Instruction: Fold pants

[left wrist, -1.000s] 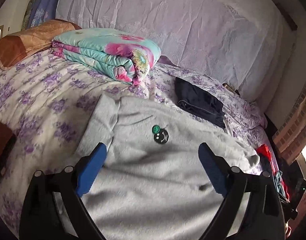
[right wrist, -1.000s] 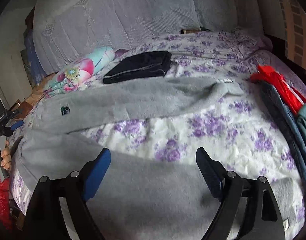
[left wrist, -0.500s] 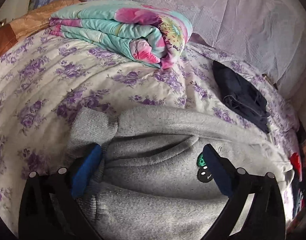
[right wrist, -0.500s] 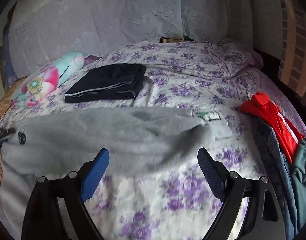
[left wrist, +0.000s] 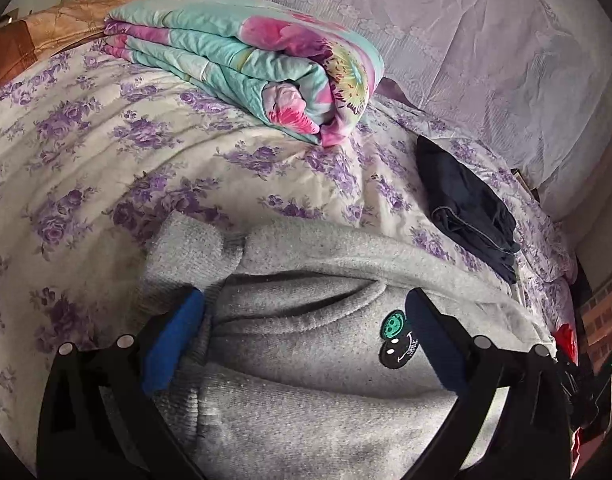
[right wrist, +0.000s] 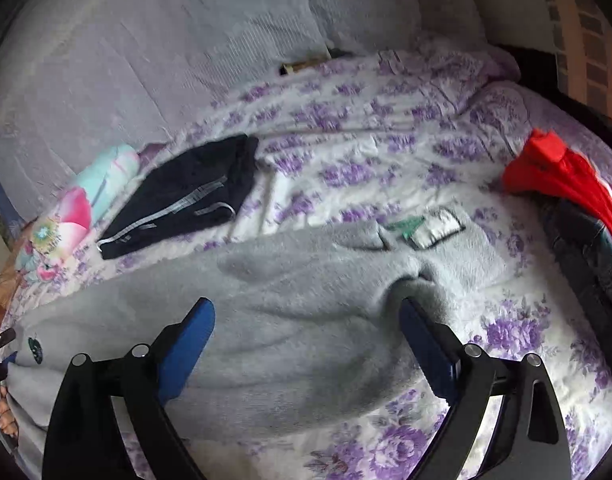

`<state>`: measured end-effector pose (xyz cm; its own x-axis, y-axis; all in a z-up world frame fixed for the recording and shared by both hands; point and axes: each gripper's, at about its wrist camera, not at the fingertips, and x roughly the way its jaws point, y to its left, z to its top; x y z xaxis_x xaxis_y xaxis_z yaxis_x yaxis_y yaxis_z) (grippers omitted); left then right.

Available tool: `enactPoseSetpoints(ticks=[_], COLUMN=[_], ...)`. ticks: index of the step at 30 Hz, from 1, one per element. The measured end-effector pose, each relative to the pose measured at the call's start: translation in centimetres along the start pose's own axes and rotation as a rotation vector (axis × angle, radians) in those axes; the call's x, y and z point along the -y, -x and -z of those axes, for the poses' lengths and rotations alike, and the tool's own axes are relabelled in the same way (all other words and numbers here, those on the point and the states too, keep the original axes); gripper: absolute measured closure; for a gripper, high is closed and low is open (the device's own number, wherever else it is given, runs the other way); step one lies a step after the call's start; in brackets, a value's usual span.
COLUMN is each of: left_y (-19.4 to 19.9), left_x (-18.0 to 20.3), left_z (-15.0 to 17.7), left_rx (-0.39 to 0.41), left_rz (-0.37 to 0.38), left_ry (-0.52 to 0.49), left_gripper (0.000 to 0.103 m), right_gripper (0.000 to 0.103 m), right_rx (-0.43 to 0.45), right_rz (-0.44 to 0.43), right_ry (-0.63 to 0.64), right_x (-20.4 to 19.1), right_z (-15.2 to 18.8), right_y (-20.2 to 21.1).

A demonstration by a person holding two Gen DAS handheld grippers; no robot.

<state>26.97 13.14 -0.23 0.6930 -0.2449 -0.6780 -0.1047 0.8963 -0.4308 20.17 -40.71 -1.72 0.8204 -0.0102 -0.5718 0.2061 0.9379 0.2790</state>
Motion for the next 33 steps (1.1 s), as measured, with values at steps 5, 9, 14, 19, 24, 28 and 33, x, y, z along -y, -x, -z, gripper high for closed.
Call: enactPoseSetpoints(ticks=[5,9,14,19,24,28,33], left_y=[2.5,2.6,0.8,0.9,1.4,2.7,3.3], left_x=[-2.6,-6.4,-7.9,-6.5,-6.8,-8.1,-9.8], left_z=[-0.8,-1.3,-1.2,-1.5,-2.4,-3.5,-4.3], left_rx=[0.056,0.037,-0.048,-0.063,-0.102,-0.072,-0.033], left_rz=[0.085,0.083,0.087,0.067,0.176,0.197,0.109], left_ry=[0.145,0.312,0.384,0.305,0.264,0.24,0.249], left_gripper=[0.005,0.005,0.005,0.005,0.005,0.005,0.005], right_gripper=[0.009,0.004,0.004,0.004,0.004,0.003,0.003], right_rx=[0.054,-0.113,-0.218,-0.098,-0.149,-0.327,-0.368], right_rz=[-0.092,-0.08,0.035,-0.073,-0.217,-0.175,-0.277], right_ry=[0.247,0.471,0.661,0.481,0.487,0.552,0.437], right_x=[-6.8,-13.2,-16.5,-16.0,-19.9,-21.4,-20.0], right_z=[0.8,3.4,6.7,4.6,4.4,8.0,6.8], right_y=[2.2,0.5,-1.8,2.0,2.4,-2.7,-3.2])
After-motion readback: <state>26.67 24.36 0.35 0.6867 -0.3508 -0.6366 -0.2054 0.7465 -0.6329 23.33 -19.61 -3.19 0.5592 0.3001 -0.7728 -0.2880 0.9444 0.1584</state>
